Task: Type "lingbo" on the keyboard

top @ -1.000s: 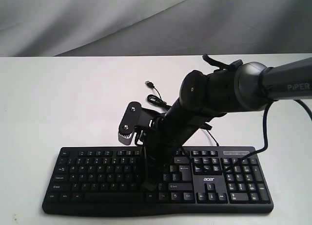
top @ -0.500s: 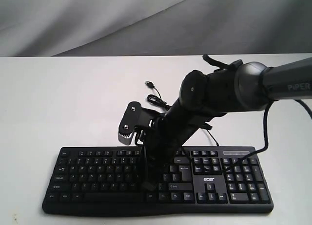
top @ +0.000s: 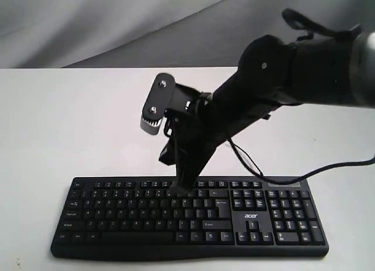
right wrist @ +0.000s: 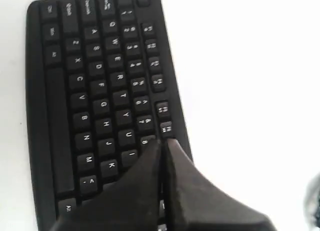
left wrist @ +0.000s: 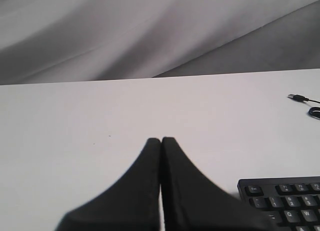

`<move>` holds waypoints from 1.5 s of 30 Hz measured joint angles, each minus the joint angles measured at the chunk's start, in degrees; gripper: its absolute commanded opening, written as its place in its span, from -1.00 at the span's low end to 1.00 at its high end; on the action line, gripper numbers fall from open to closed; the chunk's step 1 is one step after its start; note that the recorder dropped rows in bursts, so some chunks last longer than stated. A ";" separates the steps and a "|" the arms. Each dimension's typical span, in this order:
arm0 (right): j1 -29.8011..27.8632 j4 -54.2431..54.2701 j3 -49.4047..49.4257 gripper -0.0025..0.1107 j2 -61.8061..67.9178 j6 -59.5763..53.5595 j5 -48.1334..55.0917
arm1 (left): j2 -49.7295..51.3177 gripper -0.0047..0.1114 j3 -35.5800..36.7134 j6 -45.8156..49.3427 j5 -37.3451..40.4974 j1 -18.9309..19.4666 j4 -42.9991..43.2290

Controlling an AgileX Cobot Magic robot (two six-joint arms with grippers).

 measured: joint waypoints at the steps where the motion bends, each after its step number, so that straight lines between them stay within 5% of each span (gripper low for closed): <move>1: 0.00 -1.11 0.00 -0.96 -1.38 1.53 -0.17 | 0.00 -0.91 0.00 0.00 0.00 0.00 0.00; 16: 0.00 -8.84 0.13 -0.96 -34.17 16.69 -1.35 | 0.00 -0.91 0.00 0.00 0.00 0.00 0.00; 25: 0.00 -5.04 11.75 -0.96 -48.67 18.17 -14.52 | 0.00 -0.91 0.00 0.00 0.00 0.00 0.00; 32: 0.00 -2.43 21.22 -0.96 -53.45 18.32 -12.79 | 0.00 -0.91 0.00 0.00 0.00 0.00 0.00; 45: 0.00 -1.39 21.91 -0.96 -54.91 18.32 -13.43 | 0.00 -0.91 0.00 0.00 0.00 0.00 0.00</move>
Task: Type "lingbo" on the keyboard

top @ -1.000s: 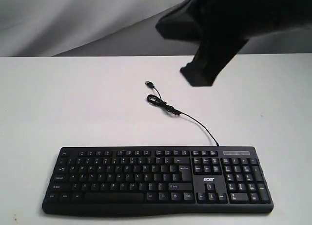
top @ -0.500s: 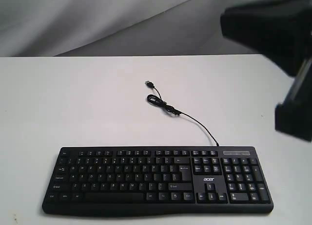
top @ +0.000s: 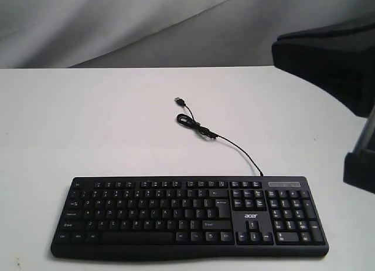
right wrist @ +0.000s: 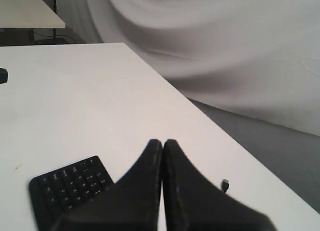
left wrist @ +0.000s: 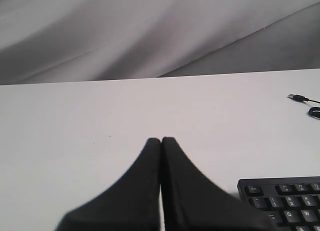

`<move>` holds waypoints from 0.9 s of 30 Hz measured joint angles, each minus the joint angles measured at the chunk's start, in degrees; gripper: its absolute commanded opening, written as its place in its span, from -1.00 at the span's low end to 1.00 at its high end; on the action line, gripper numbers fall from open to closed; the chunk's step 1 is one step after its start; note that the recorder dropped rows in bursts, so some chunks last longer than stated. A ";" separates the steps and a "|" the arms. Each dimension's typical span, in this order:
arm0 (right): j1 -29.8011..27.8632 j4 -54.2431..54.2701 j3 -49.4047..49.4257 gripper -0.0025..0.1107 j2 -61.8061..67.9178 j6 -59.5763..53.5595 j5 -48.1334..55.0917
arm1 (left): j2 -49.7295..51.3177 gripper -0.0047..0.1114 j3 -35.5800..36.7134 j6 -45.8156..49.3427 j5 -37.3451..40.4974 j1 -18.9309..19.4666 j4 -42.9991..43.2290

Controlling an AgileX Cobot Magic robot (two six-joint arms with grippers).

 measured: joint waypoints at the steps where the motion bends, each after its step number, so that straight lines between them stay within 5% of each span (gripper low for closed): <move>1: 0.00 0.00 0.10 -0.96 -0.23 0.00 -0.76 | 0.00 -0.91 0.00 0.00 0.00 0.00 0.00; 6: -0.70 0.08 0.10 -0.96 -2.41 2.50 -11.56 | 0.00 -0.91 0.00 0.00 0.00 0.00 0.00; 11: -20.07 0.21 7.69 -0.96 -7.60 24.81 -14.87 | 0.00 -0.91 0.00 0.00 0.00 0.00 0.00; 18: -38.28 -1.75 24.18 -0.96 -27.14 30.32 -13.57 | 0.00 -0.91 0.00 0.00 0.00 0.00 0.00; 27: -40.27 -20.79 32.65 -0.96 -39.85 34.64 -10.66 | 0.00 -0.91 0.00 0.00 0.00 0.00 0.00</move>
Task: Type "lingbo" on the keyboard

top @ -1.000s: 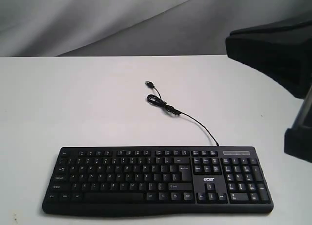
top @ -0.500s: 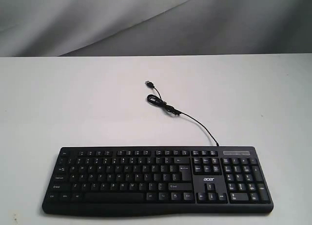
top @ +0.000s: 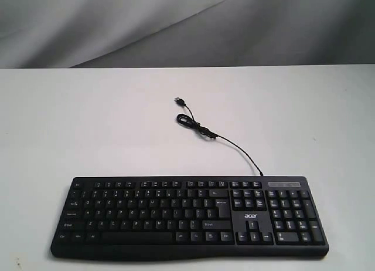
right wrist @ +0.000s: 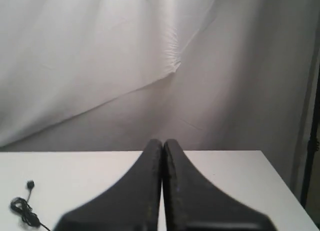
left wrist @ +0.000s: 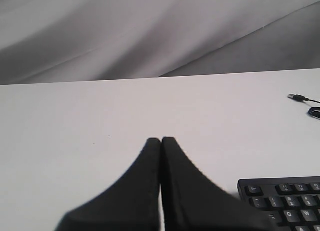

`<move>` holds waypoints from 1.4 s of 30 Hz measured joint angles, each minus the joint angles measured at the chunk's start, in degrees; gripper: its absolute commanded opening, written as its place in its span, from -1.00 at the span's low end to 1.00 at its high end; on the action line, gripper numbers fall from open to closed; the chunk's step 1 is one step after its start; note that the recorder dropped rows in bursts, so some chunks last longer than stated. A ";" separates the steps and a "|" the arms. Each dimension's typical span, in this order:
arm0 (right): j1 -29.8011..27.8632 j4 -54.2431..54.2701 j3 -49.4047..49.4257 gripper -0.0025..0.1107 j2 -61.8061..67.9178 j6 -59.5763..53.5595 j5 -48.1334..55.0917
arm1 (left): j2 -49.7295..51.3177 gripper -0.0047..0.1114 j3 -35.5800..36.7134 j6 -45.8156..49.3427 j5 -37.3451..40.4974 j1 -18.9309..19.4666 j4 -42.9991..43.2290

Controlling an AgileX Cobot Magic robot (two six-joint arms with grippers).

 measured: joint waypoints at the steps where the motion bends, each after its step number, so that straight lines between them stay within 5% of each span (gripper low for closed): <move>1: 0.00 -1.38 0.50 -0.96 -0.61 0.00 0.67 | 0.00 -0.91 0.00 0.00 0.00 0.00 0.00; 12: 0.00 -5.25 2.75 -0.96 -3.73 11.40 7.09 | 0.00 -0.91 0.00 0.00 0.00 0.00 0.00; 25: 0.00 -6.20 13.11 -0.96 -5.83 11.60 7.33 | 0.00 -0.91 0.00 0.00 0.00 0.00 0.00; 42: 0.00 -8.78 13.37 -0.96 -5.87 11.60 7.82 | 0.00 -0.91 0.00 0.00 0.00 0.00 0.00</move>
